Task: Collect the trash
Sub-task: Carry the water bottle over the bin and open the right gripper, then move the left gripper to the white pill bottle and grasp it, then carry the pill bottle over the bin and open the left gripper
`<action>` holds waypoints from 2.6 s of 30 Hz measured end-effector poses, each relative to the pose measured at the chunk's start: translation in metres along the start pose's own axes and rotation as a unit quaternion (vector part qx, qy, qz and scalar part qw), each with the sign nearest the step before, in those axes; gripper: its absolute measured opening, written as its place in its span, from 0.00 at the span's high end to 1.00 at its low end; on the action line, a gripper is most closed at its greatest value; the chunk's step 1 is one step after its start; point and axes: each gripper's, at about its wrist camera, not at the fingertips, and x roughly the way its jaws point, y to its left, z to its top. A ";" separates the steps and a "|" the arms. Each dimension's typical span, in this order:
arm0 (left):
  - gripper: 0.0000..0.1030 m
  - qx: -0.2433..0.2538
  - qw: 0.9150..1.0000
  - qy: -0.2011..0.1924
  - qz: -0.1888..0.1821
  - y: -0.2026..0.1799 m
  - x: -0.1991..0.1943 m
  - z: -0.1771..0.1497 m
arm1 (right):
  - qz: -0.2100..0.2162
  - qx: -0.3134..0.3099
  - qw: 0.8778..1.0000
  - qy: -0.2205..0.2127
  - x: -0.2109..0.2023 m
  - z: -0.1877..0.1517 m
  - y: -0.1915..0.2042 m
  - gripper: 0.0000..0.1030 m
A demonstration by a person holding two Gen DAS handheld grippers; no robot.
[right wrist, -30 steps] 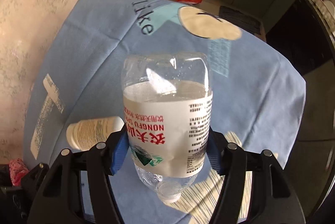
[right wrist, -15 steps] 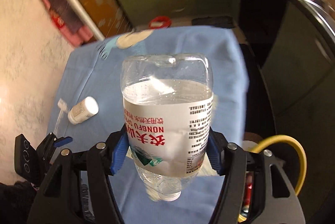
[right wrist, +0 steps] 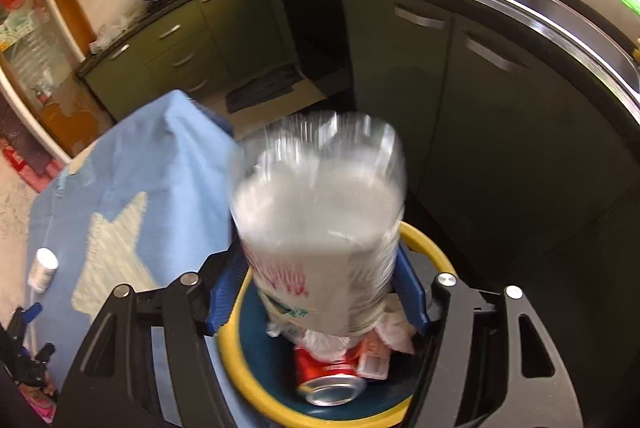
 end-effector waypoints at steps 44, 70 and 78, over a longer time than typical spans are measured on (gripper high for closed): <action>0.26 0.022 0.998 0.060 0.019 0.108 0.060 0.039 | 0.109 -0.033 0.992 -0.062 -0.102 -0.111 0.104 0.30; 0.54 0.055 0.997 0.014 -0.059 -0.066 -0.020 0.071 | 0.068 0.009 0.993 -0.095 -0.132 -0.133 0.053 0.30; 0.54 0.118 0.982 0.029 -0.144 -0.173 0.018 0.125 | 0.039 0.041 0.993 -0.100 -0.132 -0.142 0.007 0.29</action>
